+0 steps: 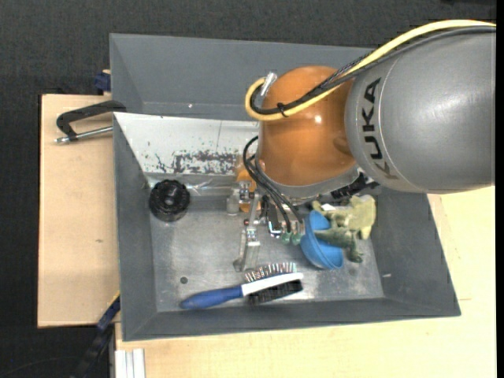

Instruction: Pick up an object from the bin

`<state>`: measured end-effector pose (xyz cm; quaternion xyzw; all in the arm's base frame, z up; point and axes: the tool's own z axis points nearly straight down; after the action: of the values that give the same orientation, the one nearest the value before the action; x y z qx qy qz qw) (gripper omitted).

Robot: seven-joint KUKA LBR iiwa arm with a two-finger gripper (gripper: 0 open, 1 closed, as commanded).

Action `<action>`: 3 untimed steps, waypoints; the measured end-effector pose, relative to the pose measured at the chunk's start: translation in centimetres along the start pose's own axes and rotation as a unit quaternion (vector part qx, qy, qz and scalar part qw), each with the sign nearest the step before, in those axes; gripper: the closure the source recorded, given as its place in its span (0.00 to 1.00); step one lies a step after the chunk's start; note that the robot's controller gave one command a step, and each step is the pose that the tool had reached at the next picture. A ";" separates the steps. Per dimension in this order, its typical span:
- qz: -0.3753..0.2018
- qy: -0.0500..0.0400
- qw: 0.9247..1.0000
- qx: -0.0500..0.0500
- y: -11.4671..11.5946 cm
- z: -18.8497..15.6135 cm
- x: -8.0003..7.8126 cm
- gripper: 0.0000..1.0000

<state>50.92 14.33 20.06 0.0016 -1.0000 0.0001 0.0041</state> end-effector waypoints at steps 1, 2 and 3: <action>-0.084 -0.001 0.997 0.001 -4.5 9.1 1.1 0.00; -0.095 -0.002 0.995 -0.001 -3.7 13.0 1.6 0.00; -0.095 -0.006 0.995 -0.002 -3.5 12.8 1.5 1.00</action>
Offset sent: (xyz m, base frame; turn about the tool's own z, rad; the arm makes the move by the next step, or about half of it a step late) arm -0.0101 -0.0441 -0.0880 -0.1681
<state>49.36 10.79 7.26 0.0968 -0.9953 -0.0025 -0.0015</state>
